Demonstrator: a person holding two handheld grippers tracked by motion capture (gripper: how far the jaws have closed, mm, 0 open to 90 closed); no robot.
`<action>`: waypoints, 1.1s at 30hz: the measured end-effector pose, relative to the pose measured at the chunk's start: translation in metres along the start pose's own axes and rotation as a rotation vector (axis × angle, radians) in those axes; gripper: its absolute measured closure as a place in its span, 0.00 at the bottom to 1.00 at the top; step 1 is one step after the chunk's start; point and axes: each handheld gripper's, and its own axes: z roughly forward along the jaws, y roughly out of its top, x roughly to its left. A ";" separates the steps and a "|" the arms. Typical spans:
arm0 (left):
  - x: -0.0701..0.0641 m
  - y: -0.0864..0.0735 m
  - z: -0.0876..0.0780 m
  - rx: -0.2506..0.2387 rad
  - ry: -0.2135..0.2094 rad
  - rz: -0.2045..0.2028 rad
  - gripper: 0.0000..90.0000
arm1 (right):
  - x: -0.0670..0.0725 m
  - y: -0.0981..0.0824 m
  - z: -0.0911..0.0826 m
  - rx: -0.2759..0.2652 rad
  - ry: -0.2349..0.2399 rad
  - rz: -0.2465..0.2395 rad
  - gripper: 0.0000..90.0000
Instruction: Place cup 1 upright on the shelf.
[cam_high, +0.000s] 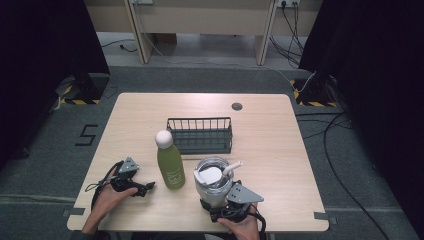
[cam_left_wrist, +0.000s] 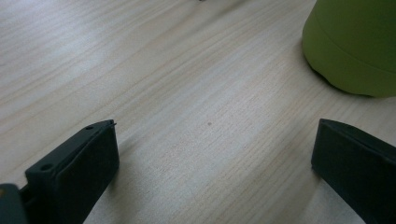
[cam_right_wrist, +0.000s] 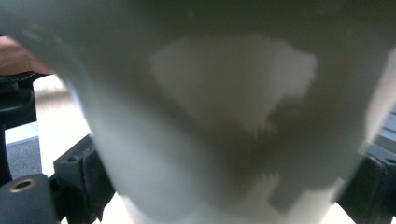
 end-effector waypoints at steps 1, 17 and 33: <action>0.000 0.000 0.000 0.000 0.000 0.000 0.00 | 0.000 -0.001 0.002 -0.009 0.003 0.008 0.10; 0.000 0.000 0.000 -0.002 -0.002 -0.003 0.00 | -0.001 -0.003 0.004 -0.042 0.003 -0.016 0.12; 0.000 0.000 0.000 -0.002 -0.001 -0.003 0.00 | -0.001 0.004 0.003 -0.045 -0.014 -0.028 0.12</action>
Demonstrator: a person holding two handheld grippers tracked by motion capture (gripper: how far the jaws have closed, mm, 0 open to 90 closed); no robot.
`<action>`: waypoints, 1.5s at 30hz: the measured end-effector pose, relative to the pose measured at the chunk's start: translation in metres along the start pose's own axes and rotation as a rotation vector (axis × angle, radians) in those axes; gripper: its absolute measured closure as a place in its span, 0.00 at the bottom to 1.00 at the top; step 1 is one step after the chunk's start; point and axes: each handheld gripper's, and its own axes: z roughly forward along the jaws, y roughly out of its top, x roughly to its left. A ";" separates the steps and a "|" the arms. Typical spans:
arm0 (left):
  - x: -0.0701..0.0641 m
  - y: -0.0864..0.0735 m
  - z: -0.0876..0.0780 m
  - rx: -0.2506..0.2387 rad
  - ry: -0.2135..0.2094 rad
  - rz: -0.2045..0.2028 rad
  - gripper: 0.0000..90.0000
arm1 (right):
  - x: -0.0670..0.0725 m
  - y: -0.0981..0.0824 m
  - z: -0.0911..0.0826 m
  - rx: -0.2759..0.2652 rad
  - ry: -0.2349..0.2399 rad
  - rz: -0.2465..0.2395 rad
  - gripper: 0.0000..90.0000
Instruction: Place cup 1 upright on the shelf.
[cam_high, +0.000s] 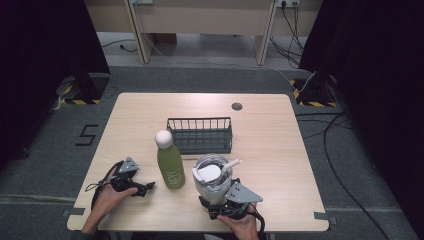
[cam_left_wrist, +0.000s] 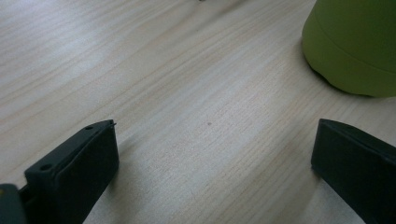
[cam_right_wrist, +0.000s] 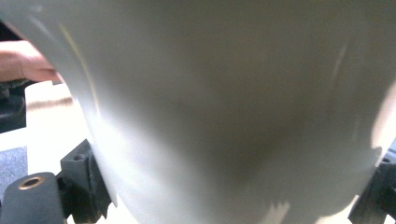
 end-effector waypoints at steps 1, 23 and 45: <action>0.000 0.000 0.000 0.000 0.000 0.000 0.00 | -0.001 0.001 0.000 -0.002 0.002 0.010 0.12; 0.000 0.000 0.000 0.001 0.000 0.001 0.00 | -0.037 0.028 -0.001 -0.005 -0.074 0.033 0.12; 0.000 0.000 0.000 0.001 0.000 0.001 0.00 | -0.064 0.045 0.011 -0.004 -0.109 0.062 0.12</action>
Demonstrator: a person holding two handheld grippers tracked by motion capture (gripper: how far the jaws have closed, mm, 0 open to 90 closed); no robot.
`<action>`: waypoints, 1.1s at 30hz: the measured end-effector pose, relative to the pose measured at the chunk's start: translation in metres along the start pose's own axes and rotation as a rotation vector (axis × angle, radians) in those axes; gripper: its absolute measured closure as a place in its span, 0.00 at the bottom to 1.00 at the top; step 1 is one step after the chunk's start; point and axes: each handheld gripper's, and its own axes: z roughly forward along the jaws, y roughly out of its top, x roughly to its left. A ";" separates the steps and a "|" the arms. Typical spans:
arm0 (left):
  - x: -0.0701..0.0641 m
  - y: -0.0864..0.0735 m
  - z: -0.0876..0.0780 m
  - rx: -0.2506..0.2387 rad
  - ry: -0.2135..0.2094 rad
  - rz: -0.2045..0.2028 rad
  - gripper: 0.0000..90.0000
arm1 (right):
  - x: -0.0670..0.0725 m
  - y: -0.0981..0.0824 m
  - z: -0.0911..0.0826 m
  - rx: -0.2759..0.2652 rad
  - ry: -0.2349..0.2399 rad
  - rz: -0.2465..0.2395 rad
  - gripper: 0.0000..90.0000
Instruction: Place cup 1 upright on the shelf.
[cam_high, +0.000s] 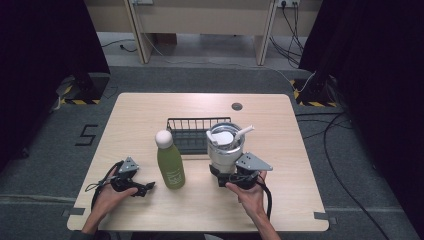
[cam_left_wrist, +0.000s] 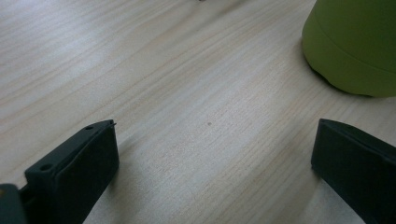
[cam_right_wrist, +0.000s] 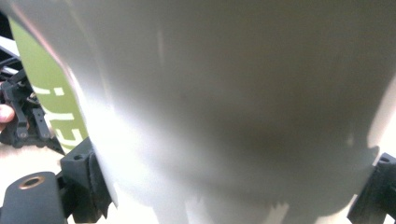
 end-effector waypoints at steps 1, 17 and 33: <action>0.000 0.000 0.000 0.000 0.000 0.000 0.00 | -0.001 0.001 0.000 0.001 -0.002 0.000 0.12; 0.000 0.000 0.000 0.000 0.000 0.000 0.00 | -0.016 0.022 0.006 -0.016 -0.024 -0.011 0.12; 0.000 0.000 0.000 0.000 -0.001 -0.001 0.00 | -0.035 0.060 0.012 -0.035 -0.037 -0.010 0.12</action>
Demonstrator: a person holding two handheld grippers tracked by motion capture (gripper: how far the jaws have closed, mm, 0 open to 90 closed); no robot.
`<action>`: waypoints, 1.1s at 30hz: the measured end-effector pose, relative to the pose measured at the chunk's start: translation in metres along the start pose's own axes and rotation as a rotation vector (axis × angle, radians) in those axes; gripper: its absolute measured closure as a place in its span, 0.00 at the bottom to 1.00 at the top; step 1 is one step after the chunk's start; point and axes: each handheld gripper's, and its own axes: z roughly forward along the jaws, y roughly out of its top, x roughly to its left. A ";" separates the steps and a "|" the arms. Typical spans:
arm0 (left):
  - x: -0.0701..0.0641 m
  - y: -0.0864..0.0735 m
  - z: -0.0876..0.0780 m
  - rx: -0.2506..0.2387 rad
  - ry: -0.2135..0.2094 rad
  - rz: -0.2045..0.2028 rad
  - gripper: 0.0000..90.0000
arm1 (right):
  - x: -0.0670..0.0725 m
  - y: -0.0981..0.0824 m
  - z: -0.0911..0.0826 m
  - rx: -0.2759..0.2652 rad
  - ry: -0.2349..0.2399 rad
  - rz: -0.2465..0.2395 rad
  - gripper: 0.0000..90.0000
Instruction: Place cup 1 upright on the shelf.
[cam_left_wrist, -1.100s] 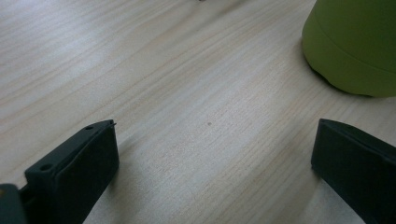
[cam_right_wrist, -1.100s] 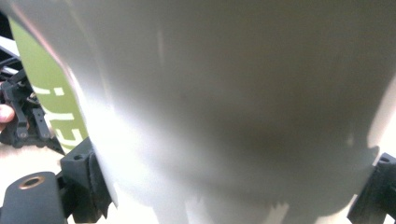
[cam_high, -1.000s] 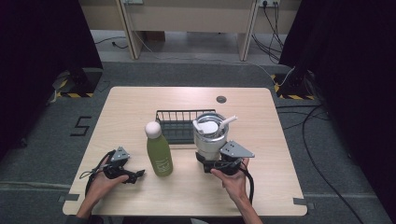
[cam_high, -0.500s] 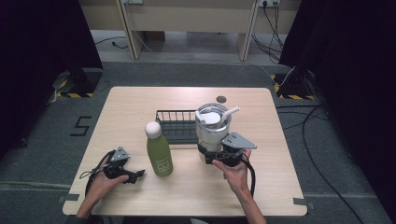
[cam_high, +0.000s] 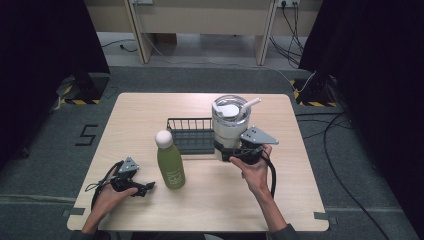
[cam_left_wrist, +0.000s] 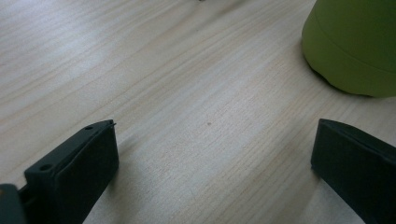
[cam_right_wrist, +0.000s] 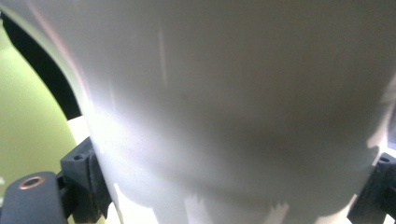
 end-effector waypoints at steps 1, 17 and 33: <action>0.000 0.000 0.000 0.000 0.000 0.000 0.00 | 0.000 0.000 0.000 0.000 0.000 0.000 0.12; 0.000 0.000 0.000 0.000 -0.001 -0.001 0.00 | -0.010 0.026 0.023 -0.004 -0.003 0.015 0.12; 0.000 0.000 0.000 -0.001 -0.002 -0.001 0.00 | -0.022 0.041 0.056 -0.008 -0.048 -0.004 0.12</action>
